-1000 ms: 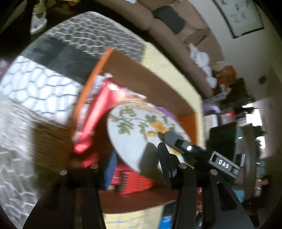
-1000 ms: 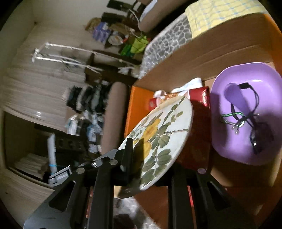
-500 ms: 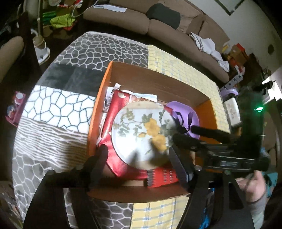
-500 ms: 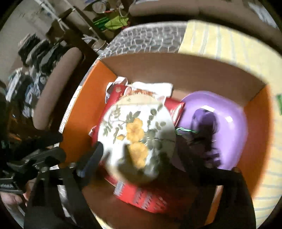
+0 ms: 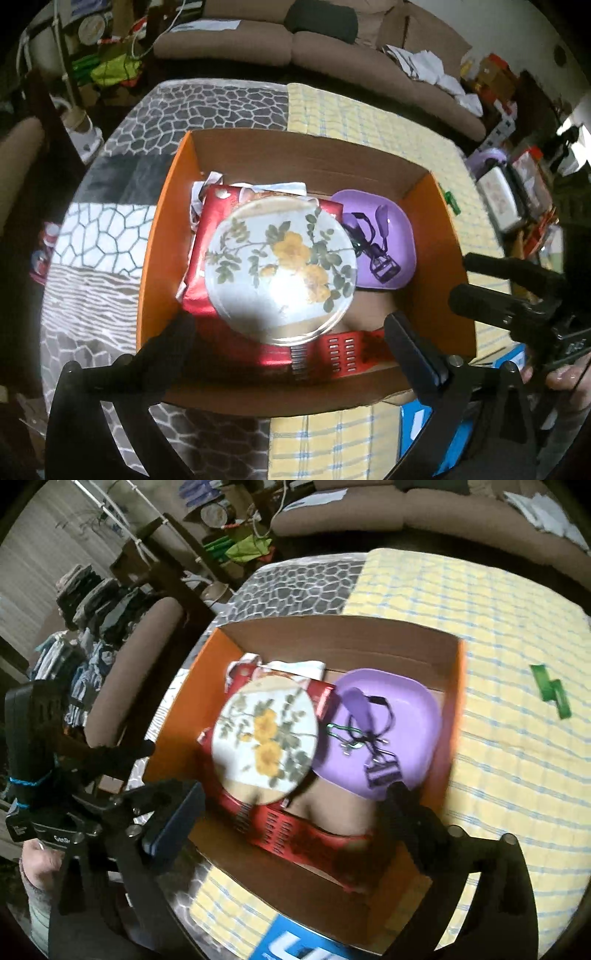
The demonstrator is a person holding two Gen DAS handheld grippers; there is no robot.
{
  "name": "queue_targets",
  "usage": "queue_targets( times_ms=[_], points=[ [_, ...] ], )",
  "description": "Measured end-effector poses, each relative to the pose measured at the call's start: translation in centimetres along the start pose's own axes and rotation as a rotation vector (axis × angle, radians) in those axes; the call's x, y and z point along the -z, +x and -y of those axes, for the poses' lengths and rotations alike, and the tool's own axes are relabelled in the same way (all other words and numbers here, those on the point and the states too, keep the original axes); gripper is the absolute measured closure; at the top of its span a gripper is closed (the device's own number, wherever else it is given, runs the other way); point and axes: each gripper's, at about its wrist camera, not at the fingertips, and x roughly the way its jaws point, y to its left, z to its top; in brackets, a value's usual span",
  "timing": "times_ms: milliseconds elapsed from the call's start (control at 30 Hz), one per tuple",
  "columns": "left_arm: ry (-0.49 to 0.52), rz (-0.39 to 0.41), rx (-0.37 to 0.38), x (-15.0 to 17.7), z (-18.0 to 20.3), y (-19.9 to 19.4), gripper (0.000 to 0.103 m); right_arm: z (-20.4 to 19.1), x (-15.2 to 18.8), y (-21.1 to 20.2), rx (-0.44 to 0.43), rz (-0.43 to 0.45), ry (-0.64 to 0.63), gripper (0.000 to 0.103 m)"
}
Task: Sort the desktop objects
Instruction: 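Move both tools toward the two green packets on the tablecloth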
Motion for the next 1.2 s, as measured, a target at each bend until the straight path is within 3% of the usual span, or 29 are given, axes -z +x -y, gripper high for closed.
queue_targets(
  times_ms=[200,567,700,900,1100,1167,1200],
  points=[
    [0.053,0.033,-0.064,0.6,2.3,-1.2,0.0,0.7,1.3,-1.6,0.057,0.018,-0.023,0.0],
    [0.123,0.065,-0.091,0.5,7.0,-2.4,0.0,4.2,3.5,-5.4,0.113,0.055,-0.019,0.0],
    [0.13,0.086,-0.033,-0.4,9.5,-2.2,0.0,7.0,4.0,-7.6,0.145,0.082,-0.026,0.0],
    [0.17,0.102,0.022,-2.8,15.3,-0.1,0.0,14.0,5.1,-10.5,0.342,0.114,-0.033,0.0],
    [0.188,0.062,0.098,-5.8,21.5,4.0,0.0,20.6,5.6,-10.9,0.344,0.134,0.056,0.001],
    [0.168,0.033,0.146,-7.2,22.9,5.9,0.0,22.3,5.1,-10.7,0.339,0.153,0.067,0.006],
    [0.156,0.026,0.155,-7.6,23.3,6.5,0.0,23.1,4.7,-10.4,0.325,0.167,0.075,0.015]
  ],
)
